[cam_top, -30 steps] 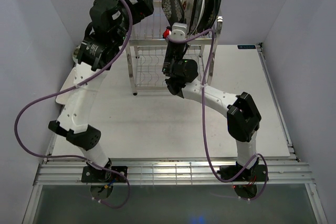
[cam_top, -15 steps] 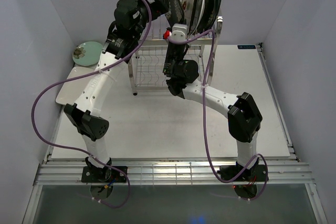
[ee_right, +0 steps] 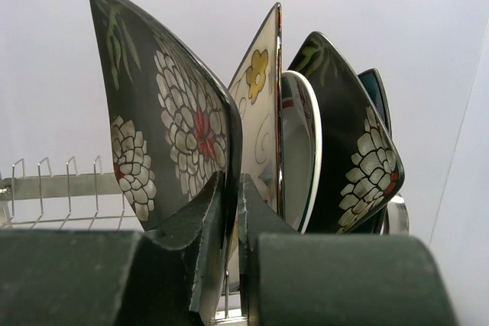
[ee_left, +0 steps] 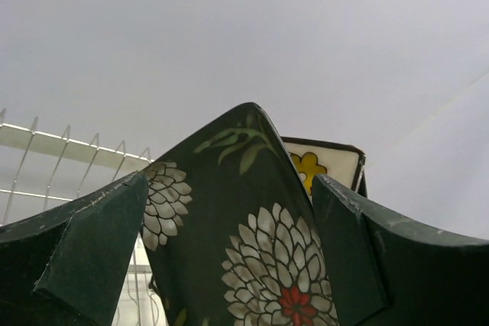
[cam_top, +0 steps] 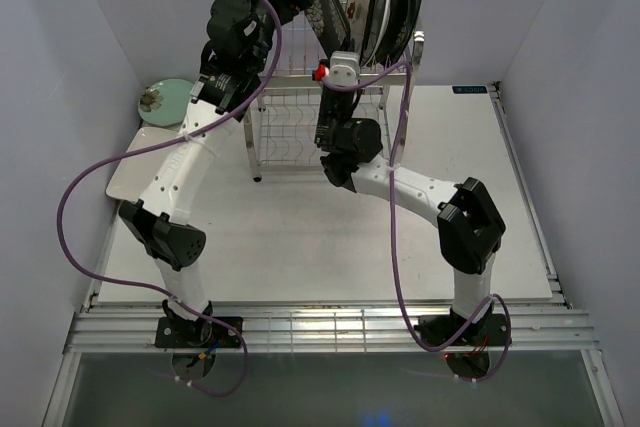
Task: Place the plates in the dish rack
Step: Insert the plate into the dish rack.
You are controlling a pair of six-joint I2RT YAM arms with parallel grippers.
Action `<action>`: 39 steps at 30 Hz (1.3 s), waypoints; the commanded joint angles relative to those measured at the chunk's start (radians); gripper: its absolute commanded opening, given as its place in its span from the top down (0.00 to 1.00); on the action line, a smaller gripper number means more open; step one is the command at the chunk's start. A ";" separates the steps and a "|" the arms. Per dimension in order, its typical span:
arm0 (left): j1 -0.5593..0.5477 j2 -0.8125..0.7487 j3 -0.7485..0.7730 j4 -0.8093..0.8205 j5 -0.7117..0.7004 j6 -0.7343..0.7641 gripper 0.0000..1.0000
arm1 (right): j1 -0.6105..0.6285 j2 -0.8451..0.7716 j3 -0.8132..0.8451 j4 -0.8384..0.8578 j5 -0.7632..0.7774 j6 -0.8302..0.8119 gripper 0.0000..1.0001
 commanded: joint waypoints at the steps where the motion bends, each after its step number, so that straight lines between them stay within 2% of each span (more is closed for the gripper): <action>1: 0.005 0.007 -0.020 0.027 -0.080 0.030 0.02 | -0.075 -0.029 -0.054 0.458 0.229 -0.080 0.92; 11: 0.012 0.070 -0.030 0.105 -0.174 0.114 0.02 | -0.070 -0.075 -0.097 0.405 0.219 -0.032 0.92; 19: 0.049 0.148 -0.031 0.103 -0.177 0.139 0.02 | -0.070 -0.072 -0.091 0.325 0.212 0.027 0.92; 28: 0.143 0.245 -0.007 0.091 0.003 0.029 0.02 | -0.070 -0.086 -0.128 0.288 0.203 0.092 0.92; 31: 0.147 0.272 0.012 0.091 0.019 0.035 0.02 | -0.070 -0.119 -0.152 0.207 0.194 0.142 0.92; 35: 0.155 0.311 0.067 0.074 0.050 0.032 0.02 | -0.070 -0.184 -0.176 0.025 0.162 0.303 0.92; 39: 0.163 0.320 0.070 0.086 0.085 0.026 0.02 | -0.072 -0.213 -0.148 -0.124 0.143 0.363 0.91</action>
